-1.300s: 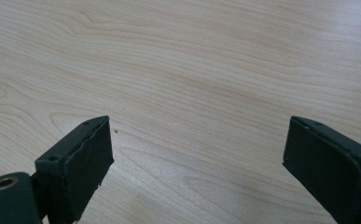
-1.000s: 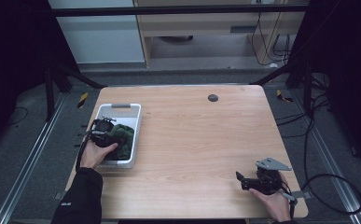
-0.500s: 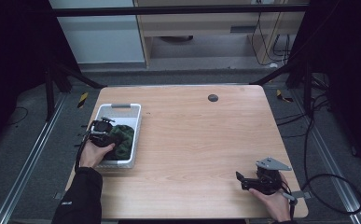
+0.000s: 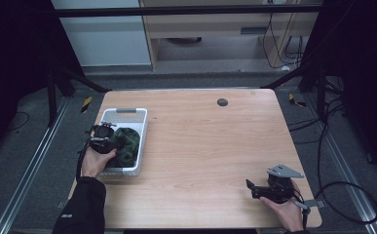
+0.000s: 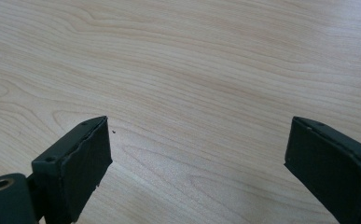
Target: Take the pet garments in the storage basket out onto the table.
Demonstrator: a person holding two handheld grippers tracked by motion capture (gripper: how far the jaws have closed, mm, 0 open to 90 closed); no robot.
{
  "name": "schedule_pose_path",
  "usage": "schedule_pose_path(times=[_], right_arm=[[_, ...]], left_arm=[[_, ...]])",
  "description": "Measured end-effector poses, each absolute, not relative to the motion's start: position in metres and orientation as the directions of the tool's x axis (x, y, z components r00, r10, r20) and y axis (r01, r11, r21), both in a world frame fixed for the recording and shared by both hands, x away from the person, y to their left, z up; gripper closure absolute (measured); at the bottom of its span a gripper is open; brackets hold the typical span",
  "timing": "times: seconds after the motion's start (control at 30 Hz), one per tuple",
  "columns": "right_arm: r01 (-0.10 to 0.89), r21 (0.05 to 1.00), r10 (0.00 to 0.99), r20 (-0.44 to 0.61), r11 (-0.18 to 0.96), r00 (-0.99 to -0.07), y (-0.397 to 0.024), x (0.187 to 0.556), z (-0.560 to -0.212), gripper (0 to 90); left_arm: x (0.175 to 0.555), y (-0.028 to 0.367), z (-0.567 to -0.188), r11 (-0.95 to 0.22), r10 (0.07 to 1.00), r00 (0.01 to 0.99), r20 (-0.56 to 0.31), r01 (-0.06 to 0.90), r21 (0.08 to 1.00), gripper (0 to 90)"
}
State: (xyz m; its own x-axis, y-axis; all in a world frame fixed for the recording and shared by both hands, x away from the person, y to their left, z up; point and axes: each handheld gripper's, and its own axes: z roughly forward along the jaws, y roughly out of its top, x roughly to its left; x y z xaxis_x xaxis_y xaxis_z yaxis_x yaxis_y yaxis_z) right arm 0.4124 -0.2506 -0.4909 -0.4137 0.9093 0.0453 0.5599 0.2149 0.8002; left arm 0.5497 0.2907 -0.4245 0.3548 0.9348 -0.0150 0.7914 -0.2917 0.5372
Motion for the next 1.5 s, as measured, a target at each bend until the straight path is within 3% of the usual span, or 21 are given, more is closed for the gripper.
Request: schedule_pose_path(times=[0.77,1.5], right_arm=[[0.556,0.803,0.910,0.043,0.214,-0.413,-0.250,0.412,-0.490,6.8],[0.548,0.808,0.911,0.036,0.216,-0.412,-0.250,0.411,-0.489,6.8]], left_arm=[[0.516,0.301,-0.357,-0.307,0.909,0.417,-0.010,0.683,0.663,78.8],[0.493,0.289,-0.316,-0.380,0.860,0.509,0.021,0.613,0.692,78.8]])
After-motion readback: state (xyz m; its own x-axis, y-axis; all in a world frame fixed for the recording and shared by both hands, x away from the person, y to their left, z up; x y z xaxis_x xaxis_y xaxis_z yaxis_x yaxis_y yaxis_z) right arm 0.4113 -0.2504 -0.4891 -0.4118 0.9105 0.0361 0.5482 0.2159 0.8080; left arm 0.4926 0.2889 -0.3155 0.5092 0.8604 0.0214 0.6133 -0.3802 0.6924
